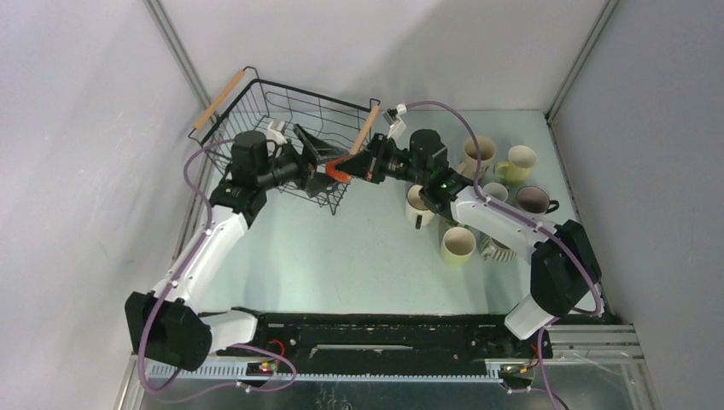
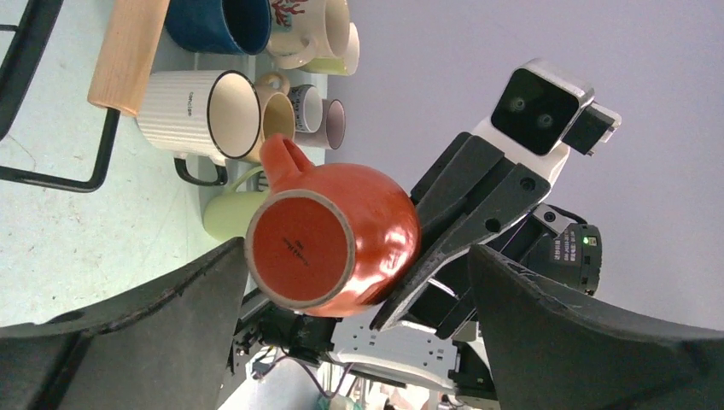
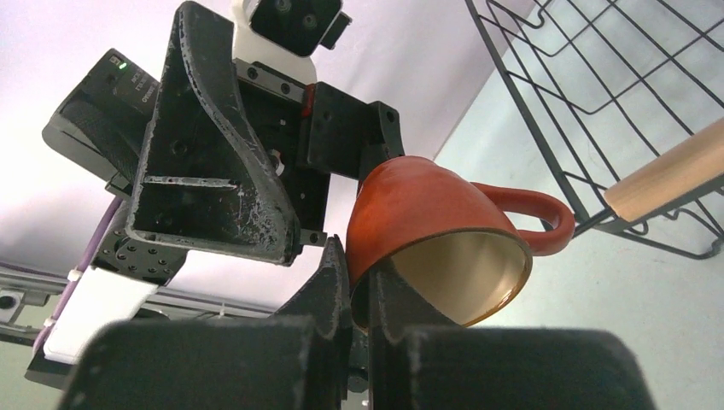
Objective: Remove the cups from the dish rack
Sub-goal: Place the cup at the center of the board.
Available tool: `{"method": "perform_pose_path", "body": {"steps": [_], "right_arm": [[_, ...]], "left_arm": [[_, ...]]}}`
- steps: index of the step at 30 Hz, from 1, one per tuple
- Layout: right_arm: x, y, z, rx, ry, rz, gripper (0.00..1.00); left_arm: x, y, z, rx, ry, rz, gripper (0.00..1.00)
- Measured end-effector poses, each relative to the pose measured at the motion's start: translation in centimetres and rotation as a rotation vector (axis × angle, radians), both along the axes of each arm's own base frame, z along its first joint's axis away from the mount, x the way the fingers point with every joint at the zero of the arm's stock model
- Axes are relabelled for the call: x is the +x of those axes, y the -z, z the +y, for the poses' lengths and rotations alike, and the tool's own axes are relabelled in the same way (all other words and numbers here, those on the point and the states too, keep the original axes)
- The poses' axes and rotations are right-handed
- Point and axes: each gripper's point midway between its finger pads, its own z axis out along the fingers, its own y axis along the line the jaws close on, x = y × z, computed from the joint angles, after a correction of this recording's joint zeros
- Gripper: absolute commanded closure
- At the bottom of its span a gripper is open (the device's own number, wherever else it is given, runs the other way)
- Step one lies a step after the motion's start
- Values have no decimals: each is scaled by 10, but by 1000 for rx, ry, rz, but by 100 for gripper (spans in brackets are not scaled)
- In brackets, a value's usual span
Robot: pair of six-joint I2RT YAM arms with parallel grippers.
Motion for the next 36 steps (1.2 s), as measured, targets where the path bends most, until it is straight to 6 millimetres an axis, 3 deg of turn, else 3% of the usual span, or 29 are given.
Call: {"method": "perform_pose_path", "body": {"steps": [10,14,19,26,32,36], "right_arm": [[-14,-12,-34,-126,97,-30,100],[-22,-2,-57,-235,157,-17,100],[-35,31,-92,-435,233,38,100],[-66,88,-124,-735,250,118,100],[-89,132,-132,-952,211,156,100],[-91,166,-131,-1064,186,195,100]], "left_arm": [[-15,-3,8,86,12,-101,0],[-23,-3,15,145,10,-154,0],[-35,-7,23,216,8,-228,0],[-45,-9,26,315,20,-288,0],[-50,-14,28,366,16,-329,0],[-53,-13,31,387,13,-336,0]]}}
